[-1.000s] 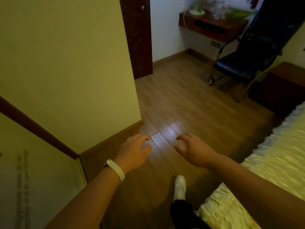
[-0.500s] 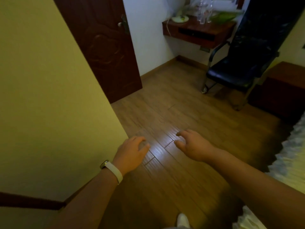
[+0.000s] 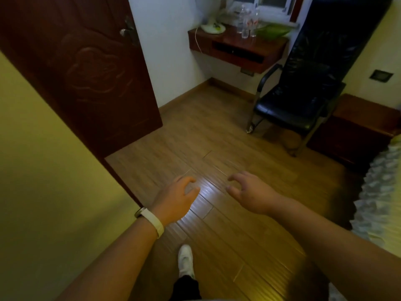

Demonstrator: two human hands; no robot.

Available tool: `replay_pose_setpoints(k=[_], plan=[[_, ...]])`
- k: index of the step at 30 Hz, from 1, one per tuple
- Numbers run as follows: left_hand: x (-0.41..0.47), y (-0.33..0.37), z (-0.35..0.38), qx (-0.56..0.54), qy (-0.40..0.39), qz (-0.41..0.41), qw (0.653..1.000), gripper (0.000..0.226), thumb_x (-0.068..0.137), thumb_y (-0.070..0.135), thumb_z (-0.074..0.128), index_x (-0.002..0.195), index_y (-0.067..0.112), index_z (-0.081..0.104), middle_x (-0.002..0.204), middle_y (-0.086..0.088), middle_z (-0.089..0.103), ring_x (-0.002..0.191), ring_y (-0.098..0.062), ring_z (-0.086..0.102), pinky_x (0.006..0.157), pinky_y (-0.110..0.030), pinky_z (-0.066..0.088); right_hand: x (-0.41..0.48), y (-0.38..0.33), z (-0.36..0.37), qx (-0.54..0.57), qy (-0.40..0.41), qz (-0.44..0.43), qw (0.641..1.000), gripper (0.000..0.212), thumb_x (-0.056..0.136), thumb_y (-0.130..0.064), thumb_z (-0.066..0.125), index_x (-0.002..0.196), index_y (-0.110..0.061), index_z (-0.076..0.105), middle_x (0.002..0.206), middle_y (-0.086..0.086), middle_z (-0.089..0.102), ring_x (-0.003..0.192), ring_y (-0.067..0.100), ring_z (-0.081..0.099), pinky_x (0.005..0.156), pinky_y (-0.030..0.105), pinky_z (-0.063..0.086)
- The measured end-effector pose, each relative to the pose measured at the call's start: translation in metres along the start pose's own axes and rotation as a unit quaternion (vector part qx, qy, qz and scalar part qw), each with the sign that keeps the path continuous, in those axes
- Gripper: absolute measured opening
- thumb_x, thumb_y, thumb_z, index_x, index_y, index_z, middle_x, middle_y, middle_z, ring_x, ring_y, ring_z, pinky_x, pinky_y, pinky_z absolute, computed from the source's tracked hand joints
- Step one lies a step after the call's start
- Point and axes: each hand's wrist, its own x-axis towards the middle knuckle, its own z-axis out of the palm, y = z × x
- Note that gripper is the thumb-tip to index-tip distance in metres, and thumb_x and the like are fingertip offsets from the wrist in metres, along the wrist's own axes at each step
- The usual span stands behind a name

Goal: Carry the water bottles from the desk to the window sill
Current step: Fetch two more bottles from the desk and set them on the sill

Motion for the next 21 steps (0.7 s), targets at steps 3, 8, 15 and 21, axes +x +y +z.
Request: replay_pose_setpoints(k=[3,8,15,21], plan=[[0.051,-0.021,-0.032,0.005,-0.024,0.008,1.000,0.042,0.100,0.047,0.044,0.138,0.030,0.048,0.137,0.008,0.049,0.114,-0.012,0.048,0.097,-0.034,0.046,0.051,-0.022,-0.011,0.003,0.010,0.028,1.000,0.048,0.098,-0.050,0.045,0.138,-0.024,0.049,0.137,0.000,0.050,0.125,0.019,0.049,0.101,0.035,0.044],[0.132,-0.049,-0.096,0.012,-0.035,0.027,0.999,0.043,0.099,0.047,0.045,0.137,0.028,0.049,0.138,0.006,0.050,0.122,-0.014,0.047,0.102,-0.041,0.046,0.126,-0.058,-0.035,-0.006,0.026,0.050,0.998,0.048,0.097,-0.051,0.045,0.137,-0.025,0.050,0.134,-0.001,0.052,0.122,0.017,0.050,0.098,0.032,0.043],[0.209,-0.058,-0.152,0.041,-0.039,0.061,0.997,0.042,0.099,0.042,0.048,0.139,0.028,0.047,0.140,0.007,0.048,0.131,-0.015,0.043,0.110,-0.042,0.039,0.200,-0.076,-0.058,-0.012,0.040,0.066,0.997,0.049,0.097,-0.050,0.047,0.137,-0.023,0.050,0.137,-0.001,0.051,0.125,0.017,0.049,0.102,0.034,0.044],[0.280,-0.054,-0.176,0.057,-0.038,0.070,0.995,0.044,0.098,0.041,0.051,0.140,0.030,0.045,0.142,0.009,0.046,0.133,-0.011,0.041,0.112,-0.040,0.037,0.275,-0.070,-0.088,-0.003,0.046,0.057,0.997,0.049,0.097,-0.050,0.046,0.139,-0.023,0.049,0.138,-0.002,0.049,0.126,0.016,0.048,0.103,0.034,0.043]])
